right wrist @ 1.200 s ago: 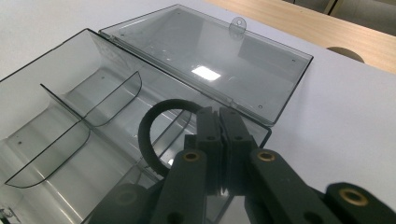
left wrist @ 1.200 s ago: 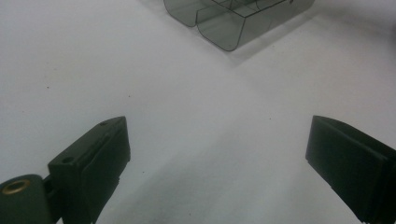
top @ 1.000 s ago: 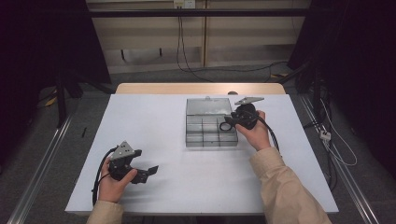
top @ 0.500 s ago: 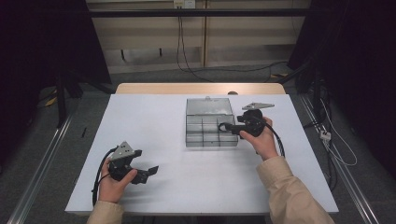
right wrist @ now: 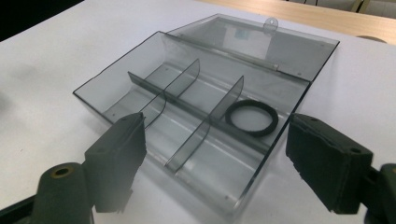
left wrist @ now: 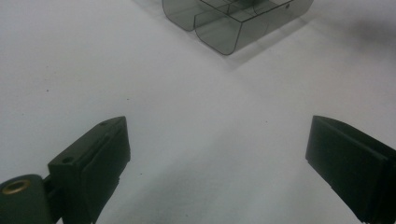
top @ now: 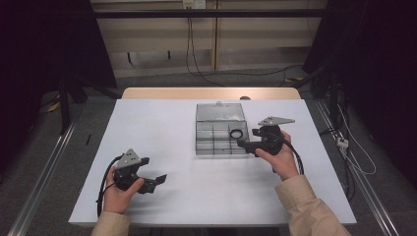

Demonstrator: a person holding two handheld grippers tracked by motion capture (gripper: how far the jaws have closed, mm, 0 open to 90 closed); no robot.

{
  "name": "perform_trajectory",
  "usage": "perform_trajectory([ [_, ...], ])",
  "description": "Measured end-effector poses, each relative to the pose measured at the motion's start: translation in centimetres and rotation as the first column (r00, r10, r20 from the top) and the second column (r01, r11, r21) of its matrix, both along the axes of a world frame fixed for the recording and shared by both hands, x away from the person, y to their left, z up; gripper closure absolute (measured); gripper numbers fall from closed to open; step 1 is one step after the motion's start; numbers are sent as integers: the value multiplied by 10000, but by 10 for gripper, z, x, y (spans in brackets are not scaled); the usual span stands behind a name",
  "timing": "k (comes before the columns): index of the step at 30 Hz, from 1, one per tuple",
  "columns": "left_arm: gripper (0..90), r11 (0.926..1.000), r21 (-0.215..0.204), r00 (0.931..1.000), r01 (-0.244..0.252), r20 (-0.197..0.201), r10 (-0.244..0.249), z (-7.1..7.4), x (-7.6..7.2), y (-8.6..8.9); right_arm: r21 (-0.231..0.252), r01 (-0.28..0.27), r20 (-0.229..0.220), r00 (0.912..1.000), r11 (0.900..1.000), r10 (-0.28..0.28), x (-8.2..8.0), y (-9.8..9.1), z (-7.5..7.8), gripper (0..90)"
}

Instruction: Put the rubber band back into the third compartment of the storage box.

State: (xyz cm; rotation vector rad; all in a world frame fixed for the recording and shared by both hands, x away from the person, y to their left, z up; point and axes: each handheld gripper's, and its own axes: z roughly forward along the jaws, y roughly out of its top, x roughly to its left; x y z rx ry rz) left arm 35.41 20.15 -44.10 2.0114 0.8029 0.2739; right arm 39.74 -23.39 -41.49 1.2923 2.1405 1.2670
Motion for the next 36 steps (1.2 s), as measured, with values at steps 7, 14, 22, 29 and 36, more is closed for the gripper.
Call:
perform_trajectory([
  [7, 64, 10000, 22, 10000, -3, -12, 3, 0, -1, -1, 83, -57, 141, 9999, 9999, 56, -17, -7, -2, 192],
  [14, 64, 10000, 93, 10000, 21, 4, -21, 0, 0, -2, 131, -189, 252, 9995, 9997, 186, -31, -12, -7, 195],
  [22, 64, 10000, 59, 10000, -10, 25, 10, 0, 0, -2, 202, -246, 259, 9994, 9995, 241, -46, -19, -11, 192],
  [29, 64, 9999, 113, 10000, 3, 46, -4, 0, 0, -2, 220, -324, 253, 9992, 9992, 319, -60, -24, -18, 187],
  [36, 64, 9999, 122, 10000, 4, 44, -5, 0, 0, -2, 145, -323, 306, 9990, 9994, 318, -72, -30, -23, 184],
])
